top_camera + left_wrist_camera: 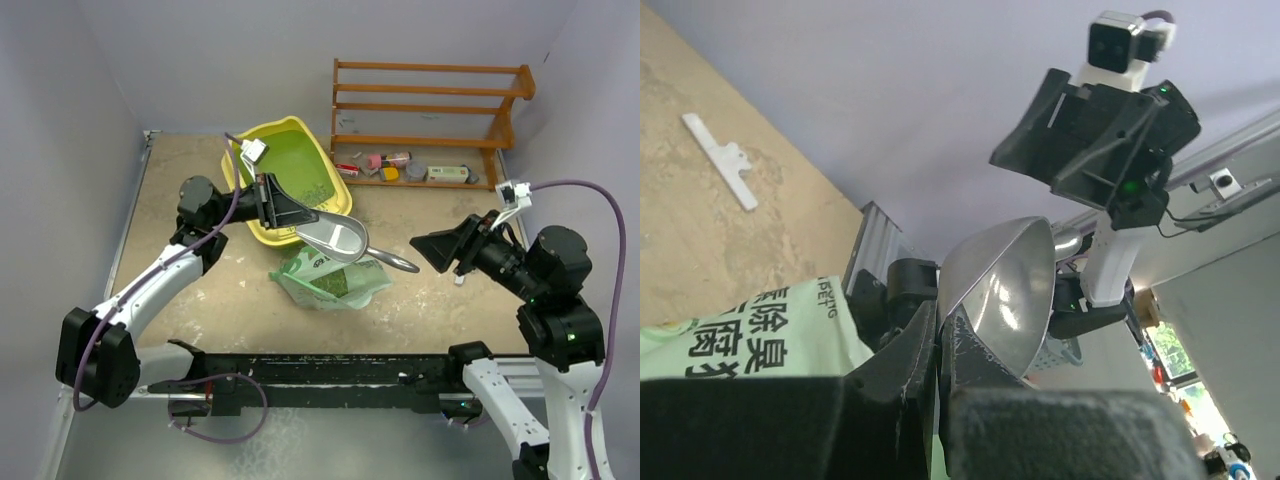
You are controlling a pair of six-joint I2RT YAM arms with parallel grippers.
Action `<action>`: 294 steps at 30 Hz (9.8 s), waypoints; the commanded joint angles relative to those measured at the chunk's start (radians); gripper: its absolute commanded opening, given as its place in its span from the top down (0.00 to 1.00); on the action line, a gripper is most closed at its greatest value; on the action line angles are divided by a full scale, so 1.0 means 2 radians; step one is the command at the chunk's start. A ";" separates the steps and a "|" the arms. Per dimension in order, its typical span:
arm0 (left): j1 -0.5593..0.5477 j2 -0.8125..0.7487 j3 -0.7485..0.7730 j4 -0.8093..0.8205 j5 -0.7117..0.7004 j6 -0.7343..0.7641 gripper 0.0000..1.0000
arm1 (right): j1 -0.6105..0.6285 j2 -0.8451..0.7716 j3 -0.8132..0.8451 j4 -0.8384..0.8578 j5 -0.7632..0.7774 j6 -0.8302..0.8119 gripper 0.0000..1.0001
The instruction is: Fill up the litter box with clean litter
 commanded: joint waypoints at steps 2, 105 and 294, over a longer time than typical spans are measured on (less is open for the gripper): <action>0.001 -0.044 0.014 0.071 0.000 -0.036 1.00 | 0.000 0.004 -0.014 0.069 -0.031 0.021 0.40; -0.212 -0.042 -0.052 0.024 -0.450 0.069 1.00 | 0.000 -0.041 -0.153 0.157 -0.008 0.105 1.00; -0.210 -0.227 -0.137 -0.124 -0.412 0.581 1.00 | 0.309 0.354 -0.041 0.057 0.342 -0.074 1.00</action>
